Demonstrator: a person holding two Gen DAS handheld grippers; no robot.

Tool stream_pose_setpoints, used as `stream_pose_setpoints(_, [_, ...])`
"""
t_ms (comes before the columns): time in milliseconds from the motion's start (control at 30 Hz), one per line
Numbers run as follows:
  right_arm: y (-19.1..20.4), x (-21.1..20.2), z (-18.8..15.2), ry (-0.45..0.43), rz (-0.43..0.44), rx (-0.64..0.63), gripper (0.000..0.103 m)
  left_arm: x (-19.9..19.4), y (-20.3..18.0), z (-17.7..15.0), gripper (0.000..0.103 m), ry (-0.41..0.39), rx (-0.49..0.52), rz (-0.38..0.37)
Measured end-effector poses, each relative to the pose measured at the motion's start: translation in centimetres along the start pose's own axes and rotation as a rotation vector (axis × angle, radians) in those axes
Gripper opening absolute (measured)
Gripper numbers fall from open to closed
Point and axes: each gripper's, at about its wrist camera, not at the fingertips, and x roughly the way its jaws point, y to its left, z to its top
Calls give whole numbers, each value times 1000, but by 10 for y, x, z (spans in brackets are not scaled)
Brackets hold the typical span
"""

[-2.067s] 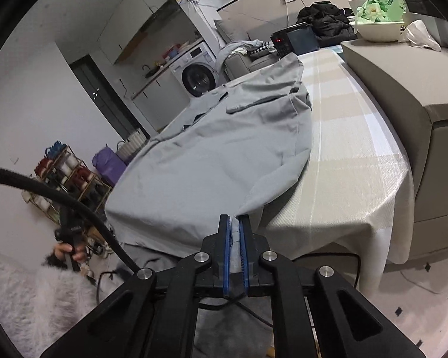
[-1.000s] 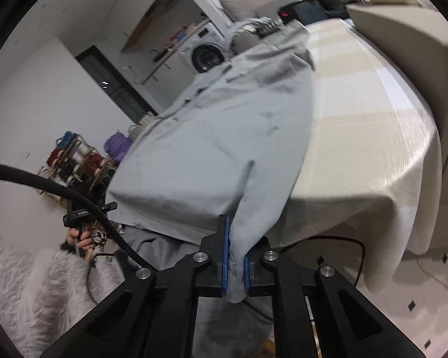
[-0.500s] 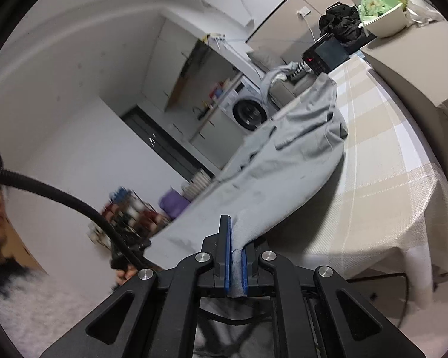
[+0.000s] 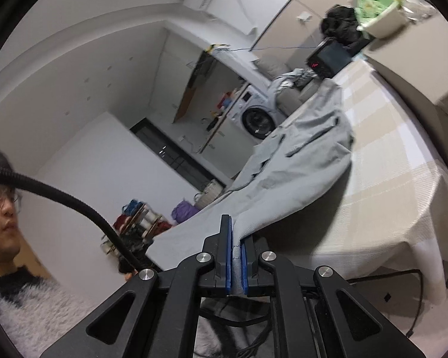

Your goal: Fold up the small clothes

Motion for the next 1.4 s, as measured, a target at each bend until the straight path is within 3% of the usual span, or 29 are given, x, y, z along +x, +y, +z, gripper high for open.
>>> stream_pose_setpoints(333, [6,6,-9,71,18,-10,6,-4,5,-1,6,-21,-21,21])
stream_pose_setpoints(633, [6,13,17,-10,59,18,6,-15,-7,29,0,-136,4,-3])
stream_pose_setpoints(733, [9,17,28,-16,37,3,6,-10,-11,36,0,-102,49,98])
stream_pose_setpoints(833, [9,17,27,-6,24,1,6,-1,-9,25,0,14,60,226])
stream_pose_setpoints(900, [7,14,22,-2,9,7,6,2,-8,11,5,94,94,288])
stream_pose_setpoints(933, [6,13,21,0,8,11,6,4,-7,3,14,128,110,320])
stream_pose_setpoints(1033, [4,11,17,3,0,21,6,6,7,-20,67,218,79,325])
stream_pose_setpoints(1067, [4,11,16,2,-3,22,6,8,13,-24,72,226,58,316])
stream_pose_setpoints(1200, [7,11,17,2,-15,14,6,14,37,-30,72,236,-59,247])
stream_pose_setpoints(1300, [8,14,17,6,-14,10,6,23,47,-32,74,224,-70,207])
stream_pose_setpoints(1400, [5,17,17,14,-12,21,6,40,53,-38,74,263,-82,200])
